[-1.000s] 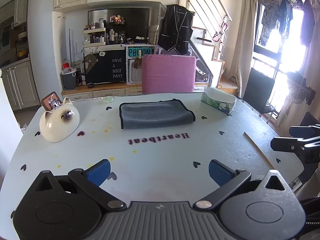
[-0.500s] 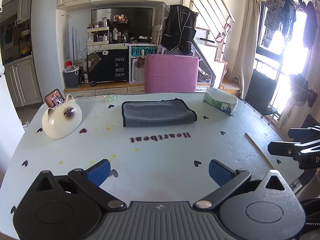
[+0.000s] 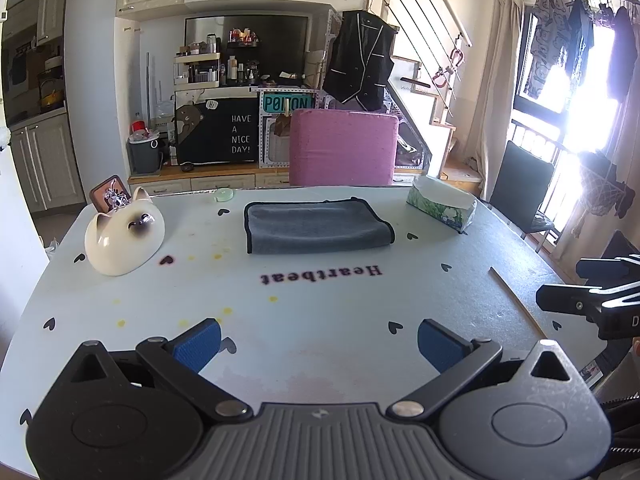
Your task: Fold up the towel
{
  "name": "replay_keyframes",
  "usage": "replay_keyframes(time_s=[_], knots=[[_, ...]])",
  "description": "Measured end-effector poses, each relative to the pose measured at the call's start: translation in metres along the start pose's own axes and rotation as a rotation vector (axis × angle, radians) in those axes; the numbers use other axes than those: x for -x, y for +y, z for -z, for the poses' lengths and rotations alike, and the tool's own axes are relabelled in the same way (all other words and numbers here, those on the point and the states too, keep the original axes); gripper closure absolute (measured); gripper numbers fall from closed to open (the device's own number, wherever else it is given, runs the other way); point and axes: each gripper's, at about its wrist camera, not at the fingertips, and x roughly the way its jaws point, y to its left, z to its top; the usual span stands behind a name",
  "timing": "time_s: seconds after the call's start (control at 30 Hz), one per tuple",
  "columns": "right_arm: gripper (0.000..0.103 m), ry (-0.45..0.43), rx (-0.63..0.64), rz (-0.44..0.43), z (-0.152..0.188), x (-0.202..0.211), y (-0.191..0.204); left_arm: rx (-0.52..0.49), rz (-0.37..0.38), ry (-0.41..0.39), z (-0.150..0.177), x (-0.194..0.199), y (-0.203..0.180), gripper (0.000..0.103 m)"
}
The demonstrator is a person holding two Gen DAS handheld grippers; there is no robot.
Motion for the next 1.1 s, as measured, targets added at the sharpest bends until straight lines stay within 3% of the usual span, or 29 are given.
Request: replay_keyframes(time_s=[1.1], knots=[[0.001, -0.004, 0.002, -0.001, 0.0006, 0.0018, 0.0016, 0.001, 0.005, -0.004, 0.0018, 0.0001, -0.0004, 0.000]])
